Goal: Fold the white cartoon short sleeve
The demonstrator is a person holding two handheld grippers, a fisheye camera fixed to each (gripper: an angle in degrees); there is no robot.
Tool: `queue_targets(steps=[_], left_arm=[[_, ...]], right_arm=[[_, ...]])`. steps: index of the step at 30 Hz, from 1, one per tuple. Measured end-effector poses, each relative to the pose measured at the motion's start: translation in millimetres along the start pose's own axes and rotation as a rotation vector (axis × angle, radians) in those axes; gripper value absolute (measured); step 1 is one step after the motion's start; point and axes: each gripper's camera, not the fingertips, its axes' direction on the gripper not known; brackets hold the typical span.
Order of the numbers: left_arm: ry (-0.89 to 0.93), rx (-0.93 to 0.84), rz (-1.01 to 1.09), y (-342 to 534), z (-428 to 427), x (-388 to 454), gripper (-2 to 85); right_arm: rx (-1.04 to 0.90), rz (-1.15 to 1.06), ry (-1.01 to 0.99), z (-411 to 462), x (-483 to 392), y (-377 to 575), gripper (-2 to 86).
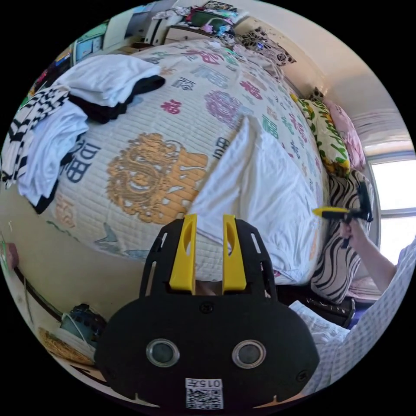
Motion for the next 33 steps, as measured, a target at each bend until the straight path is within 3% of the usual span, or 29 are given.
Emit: queue_targets(steps=[6,12,14,19,22,28,33], left_arm=[[-0.008,-0.003,-0.046,12.1,9.6,-34.3,10.1],[0.008,-0.016,-0.02,21.3,30.9,-35.4,9.0],[0.011,-0.009,-0.031,26.2,35.3,-39.1,7.4],[0.084,-0.002,-0.071,34.6,45.5,-54.6,1.9],[0.149,-0.014,-0.07,40.7,52.4,-58.7,-0.2],[0.226,0.05,0.014,66.3,35.9,-26.0,-0.8],[0.346,0.024,0.215,83.7,26.9,51.2,-0.8]], right_arm=[[0.132,-0.216,0.122,-46.1,-59.5,-164.7,10.1],[0.006,-0.258,0.301,-34.4,-114.6,-301.3,10.7],[-0.115,-0.266,0.335,-19.7,-126.5,-332.7,9.5],[-0.249,-0.316,0.463,-5.9,-139.3,-357.7,3.5],[-0.262,-0.323,0.425,-17.7,-138.7,-359.5,1.3],[-0.16,-0.306,0.282,-77.6,-118.3,-330.7,0.2],[-0.079,-0.273,0.209,-134.8,-76.0,-272.6,-0.1]])
